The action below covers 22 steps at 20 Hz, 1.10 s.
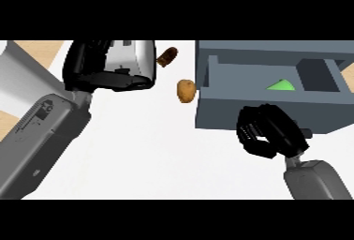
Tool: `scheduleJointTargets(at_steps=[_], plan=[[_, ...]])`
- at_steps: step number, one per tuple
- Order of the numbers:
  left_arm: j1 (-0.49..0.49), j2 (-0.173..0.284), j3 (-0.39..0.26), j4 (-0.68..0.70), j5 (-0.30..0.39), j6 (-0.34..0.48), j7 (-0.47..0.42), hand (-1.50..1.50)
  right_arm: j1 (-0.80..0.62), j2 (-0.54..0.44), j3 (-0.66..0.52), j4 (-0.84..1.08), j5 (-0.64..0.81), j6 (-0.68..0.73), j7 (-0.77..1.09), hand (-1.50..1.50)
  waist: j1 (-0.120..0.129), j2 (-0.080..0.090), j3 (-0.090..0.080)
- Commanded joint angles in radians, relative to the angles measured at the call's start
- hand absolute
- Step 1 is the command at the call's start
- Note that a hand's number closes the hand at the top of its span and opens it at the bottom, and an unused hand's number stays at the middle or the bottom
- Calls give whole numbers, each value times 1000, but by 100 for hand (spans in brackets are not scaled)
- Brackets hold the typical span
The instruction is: Pick up the cup, place it into the drawer and close the drawer
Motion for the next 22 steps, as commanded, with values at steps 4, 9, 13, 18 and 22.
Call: scheduleJointTargets(at_steps=[4,9,13,18,22], plan=[[192,111,65,-143,25,-93,3,-150,-172,34,-3,413,140,-167,-124,150,-1,2,1],[186,99,135,-79,16,-142,-21,-150,-393,75,-84,745,136,-239,-219,150,-16,8,1],[296,122,133,-186,7,-166,-28,-150,-533,94,-137,943,126,-235,-229,150,3,9,1],[329,116,142,-194,16,-213,-49,-150,-632,54,-202,1143,122,-279,-273,150,44,25,3],[303,113,150,-211,17,-210,-19,-150,-722,16,-245,1229,97,-217,-271,150,44,24,3]])
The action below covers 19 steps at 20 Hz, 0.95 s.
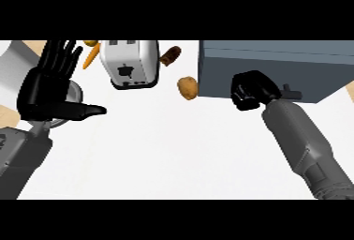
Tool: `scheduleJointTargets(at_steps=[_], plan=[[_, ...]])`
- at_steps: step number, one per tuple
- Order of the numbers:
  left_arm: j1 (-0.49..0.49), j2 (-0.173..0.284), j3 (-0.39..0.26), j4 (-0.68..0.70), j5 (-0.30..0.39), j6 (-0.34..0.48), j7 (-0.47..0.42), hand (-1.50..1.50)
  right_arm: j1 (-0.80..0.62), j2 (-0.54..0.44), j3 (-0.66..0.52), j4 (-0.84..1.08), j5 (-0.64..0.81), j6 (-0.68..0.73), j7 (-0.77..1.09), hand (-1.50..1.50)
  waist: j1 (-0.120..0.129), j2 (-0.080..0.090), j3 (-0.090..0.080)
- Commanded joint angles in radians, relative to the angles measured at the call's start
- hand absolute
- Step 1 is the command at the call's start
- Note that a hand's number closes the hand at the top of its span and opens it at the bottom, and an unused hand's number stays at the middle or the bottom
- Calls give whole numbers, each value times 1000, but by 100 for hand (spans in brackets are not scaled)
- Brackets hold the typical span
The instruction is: Pick up the cup, place it into the drawer and close the drawer
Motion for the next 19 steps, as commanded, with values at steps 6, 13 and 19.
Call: scheduleJointTargets(at_steps=[6,13,19], plan=[[18,20,22,1,18,-73,4,-150,-125,-107,-100,161,-50,44,-27,150,32,32,7],[14,-11,-12,-15,6,-90,3,-150,-124,-120,-137,163,-84,46,-58,150,52,43,9],[16,-22,0,20,5,-101,-18,-150,-134,-115,-153,158,-97,42,-58,150,56,49,7]])
